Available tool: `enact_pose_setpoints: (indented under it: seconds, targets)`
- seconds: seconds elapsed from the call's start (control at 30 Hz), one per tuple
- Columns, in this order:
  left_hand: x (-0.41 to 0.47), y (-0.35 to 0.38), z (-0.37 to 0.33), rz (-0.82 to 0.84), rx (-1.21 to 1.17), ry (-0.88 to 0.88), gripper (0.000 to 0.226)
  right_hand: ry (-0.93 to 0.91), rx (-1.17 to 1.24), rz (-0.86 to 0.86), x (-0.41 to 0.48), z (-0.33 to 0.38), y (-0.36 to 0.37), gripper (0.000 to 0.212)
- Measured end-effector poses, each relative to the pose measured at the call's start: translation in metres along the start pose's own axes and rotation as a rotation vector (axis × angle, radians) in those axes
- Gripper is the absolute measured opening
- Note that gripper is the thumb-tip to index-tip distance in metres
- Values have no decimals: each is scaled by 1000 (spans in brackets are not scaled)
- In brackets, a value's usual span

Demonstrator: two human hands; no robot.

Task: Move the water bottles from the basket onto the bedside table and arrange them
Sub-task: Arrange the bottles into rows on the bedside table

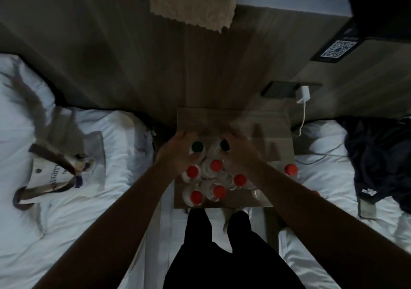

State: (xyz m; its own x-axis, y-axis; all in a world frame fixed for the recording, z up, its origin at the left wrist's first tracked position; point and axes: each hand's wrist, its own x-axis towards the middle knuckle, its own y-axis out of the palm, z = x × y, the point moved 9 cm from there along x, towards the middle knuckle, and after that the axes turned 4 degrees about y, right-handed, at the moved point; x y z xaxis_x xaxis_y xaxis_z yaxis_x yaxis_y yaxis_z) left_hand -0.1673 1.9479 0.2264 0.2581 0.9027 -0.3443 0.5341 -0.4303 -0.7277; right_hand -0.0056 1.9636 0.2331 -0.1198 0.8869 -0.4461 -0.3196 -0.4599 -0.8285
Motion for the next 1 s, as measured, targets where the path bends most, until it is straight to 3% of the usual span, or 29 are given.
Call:
enact_pose_setpoints:
  seconds: [0.17,0.37,0.5,0.67,0.8,1.0]
  targets:
    - [21,9,-2,128,44,126,37,12,-129,106,15,-5,11,34]
    - [34,17,3,31,113,222,41,-15,-53,100,22,-7,16,28]
    - [37,23,12,-14,-115,164,38,-28,9,107,27,-14,21,34]
    - [48,0,19,-64,-337,19,39,3,70,124,54,-14,-4,20]
    - [72,-31,23,-118,-301,-68,30,9,236,63,77,7,-35,19]
    - [110,-67,27,-190,-287,-146,35,29,152,-10,116,38,-58,24]
